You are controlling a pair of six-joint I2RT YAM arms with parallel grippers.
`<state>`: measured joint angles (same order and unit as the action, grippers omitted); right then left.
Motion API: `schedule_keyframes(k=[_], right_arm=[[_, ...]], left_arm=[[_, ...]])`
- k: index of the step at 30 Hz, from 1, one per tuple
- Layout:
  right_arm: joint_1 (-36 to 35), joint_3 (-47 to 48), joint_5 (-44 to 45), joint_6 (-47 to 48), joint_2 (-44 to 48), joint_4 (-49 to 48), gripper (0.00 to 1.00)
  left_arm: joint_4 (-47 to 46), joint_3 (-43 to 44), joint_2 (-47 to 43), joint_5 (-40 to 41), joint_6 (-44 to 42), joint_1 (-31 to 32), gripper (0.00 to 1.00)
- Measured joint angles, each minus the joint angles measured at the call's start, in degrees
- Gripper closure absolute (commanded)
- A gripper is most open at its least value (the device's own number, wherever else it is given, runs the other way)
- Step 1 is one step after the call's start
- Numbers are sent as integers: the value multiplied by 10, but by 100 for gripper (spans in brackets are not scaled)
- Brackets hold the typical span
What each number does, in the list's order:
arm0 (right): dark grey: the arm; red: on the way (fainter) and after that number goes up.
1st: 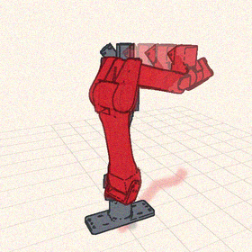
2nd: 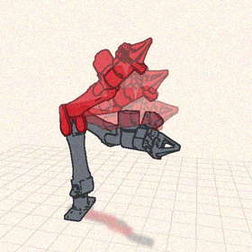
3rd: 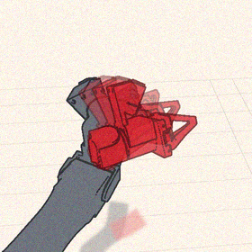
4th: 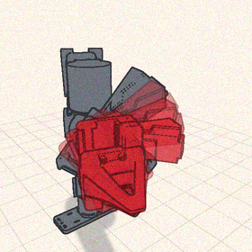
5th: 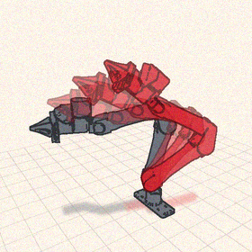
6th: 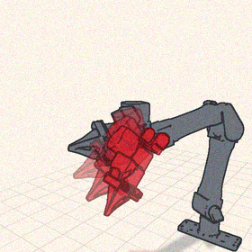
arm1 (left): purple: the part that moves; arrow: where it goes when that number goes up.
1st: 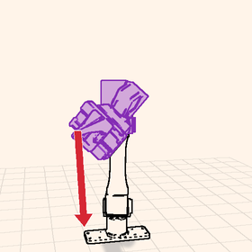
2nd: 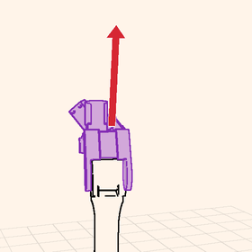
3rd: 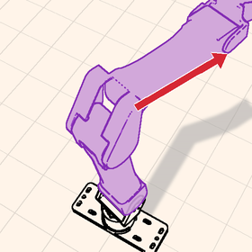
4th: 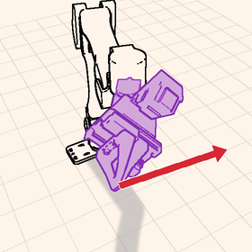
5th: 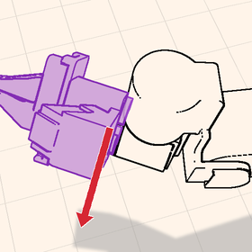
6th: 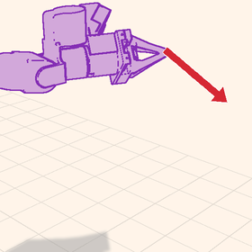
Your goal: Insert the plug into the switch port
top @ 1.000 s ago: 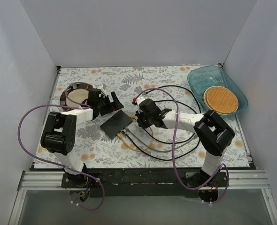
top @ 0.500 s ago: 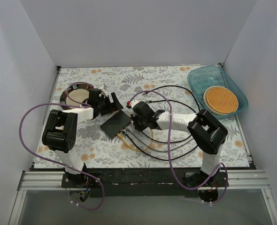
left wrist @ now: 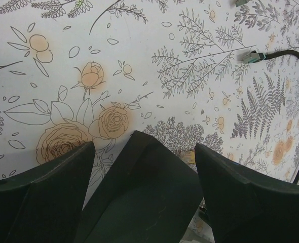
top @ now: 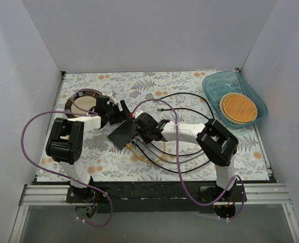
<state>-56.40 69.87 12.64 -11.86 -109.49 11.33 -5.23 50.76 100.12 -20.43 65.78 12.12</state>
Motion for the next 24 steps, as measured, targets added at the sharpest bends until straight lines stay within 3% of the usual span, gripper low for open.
schedule_keyframes(k=[24], right_arm=[[-7,83,5,8,-45,84,99]], left_arm=[[-3,7,8,-1,17,0,22]])
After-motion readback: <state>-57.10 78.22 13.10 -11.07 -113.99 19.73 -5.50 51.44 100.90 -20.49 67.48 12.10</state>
